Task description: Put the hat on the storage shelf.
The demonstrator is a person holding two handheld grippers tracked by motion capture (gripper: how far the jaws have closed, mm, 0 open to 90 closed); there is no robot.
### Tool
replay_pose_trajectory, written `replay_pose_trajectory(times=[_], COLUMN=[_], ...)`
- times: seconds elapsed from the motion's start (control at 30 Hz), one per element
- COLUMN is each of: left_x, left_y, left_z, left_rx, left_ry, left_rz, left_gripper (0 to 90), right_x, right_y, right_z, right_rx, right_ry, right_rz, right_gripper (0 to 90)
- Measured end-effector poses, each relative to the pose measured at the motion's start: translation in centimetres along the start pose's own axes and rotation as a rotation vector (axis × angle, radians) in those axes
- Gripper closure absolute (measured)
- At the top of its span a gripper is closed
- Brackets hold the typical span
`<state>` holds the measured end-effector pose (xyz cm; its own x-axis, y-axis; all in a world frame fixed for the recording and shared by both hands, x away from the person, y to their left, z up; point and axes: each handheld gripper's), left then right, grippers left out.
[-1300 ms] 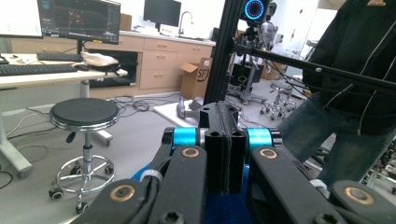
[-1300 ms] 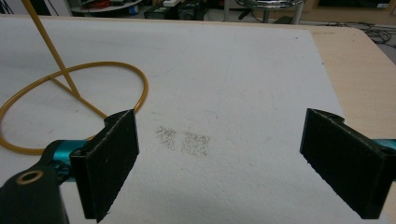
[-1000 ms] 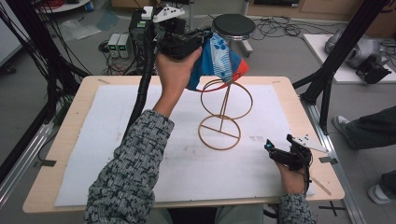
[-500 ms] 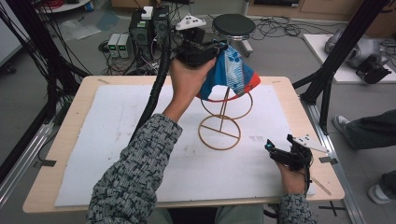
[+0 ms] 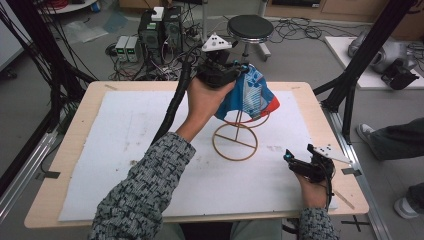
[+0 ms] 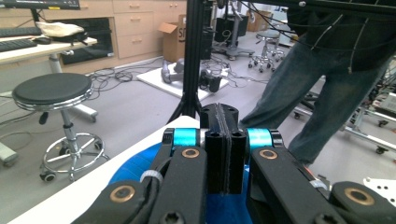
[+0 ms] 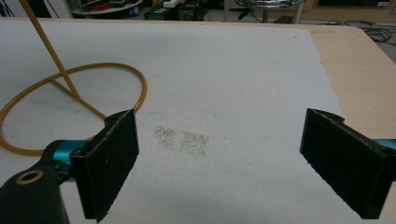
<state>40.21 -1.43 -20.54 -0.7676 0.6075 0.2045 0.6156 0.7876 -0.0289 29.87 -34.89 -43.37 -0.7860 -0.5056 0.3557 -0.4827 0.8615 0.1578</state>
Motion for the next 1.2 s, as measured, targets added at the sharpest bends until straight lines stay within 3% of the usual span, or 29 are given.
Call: replay_pose_trajectory(times=[0.33, 0.63, 0.77, 1.07, 1.2], left_x=[0.2, -0.2, -0.2, 0.5, 0.5], left_y=[-1.0, -1.6, -1.5, -2.4, -2.4], left_z=[1.2, 2.1, 1.9, 1.5, 1.4], left_rx=[-0.033, -0.050, -0.023, -0.028, -0.012], left_ry=[0.006, 0.006, 0.006, -0.005, -0.001], left_rz=[0.019, 0.011, 0.013, 0.046, 0.053], left_gripper=[89.4, 89.5, 89.5, 89.5, 89.5], right_x=[-0.1, -0.1, -0.1, -0.1, -0.1], right_y=[0.0, 0.0, 0.0, 0.0, 0.0], right_z=[0.0, 0.0, 0.0, 0.0, 0.0], right_rx=[0.002, 0.000, 0.000, 0.004, 0.001], right_ry=[0.000, 0.003, 0.001, 0.006, 0.001], right_rz=[-0.001, -0.002, -0.003, -0.005, -0.004], right_gripper=[10.7, 10.7, 10.7, 10.7, 10.7])
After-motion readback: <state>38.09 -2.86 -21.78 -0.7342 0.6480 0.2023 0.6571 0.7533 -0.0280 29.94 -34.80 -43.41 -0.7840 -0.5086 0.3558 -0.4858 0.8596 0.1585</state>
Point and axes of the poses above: each handheld gripper's, and its own axes: x roughly backward along the jaws, z roughly out of its underside, y roughly to its left, and after that the axes turned 14 degrees about -z, right-handed
